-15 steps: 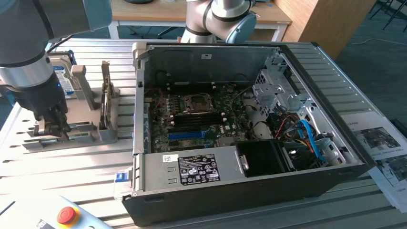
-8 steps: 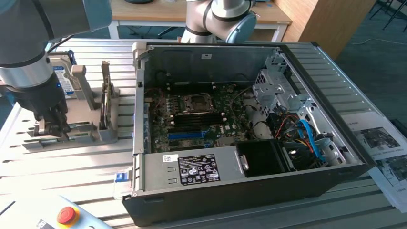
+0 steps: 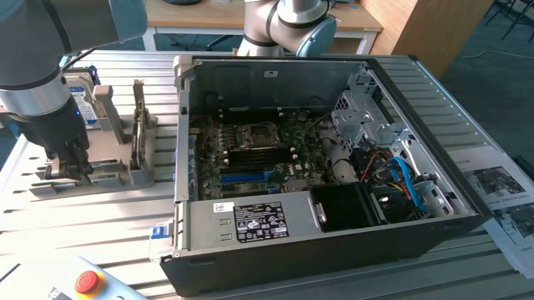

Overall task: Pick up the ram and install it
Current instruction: 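Pick up the ram and move it above insertion slot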

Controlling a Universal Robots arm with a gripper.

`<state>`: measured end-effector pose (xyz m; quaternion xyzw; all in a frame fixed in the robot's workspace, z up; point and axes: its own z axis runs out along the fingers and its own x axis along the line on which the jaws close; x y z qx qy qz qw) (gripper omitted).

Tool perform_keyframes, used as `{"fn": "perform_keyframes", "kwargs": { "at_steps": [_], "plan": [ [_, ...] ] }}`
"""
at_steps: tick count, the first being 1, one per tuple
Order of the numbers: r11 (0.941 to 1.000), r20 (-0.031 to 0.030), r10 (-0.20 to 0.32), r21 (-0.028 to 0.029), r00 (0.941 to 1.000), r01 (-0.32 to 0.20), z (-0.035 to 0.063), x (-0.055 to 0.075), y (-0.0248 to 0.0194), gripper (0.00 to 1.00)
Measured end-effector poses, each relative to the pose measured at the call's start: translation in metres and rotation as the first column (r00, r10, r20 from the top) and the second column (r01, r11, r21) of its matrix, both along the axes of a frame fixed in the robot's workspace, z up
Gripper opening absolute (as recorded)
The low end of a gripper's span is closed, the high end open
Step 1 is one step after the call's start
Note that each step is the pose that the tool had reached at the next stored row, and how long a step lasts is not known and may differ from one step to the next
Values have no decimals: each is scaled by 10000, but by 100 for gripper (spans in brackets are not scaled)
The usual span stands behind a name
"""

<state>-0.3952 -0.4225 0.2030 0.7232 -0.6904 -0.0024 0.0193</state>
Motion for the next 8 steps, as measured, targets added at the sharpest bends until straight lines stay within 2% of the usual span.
{"fn": "perform_keyframes", "kwargs": {
  "at_steps": [8],
  "plan": [
    [10000,0,0,1,10000,0,0,0,0,31]
  ]
}}
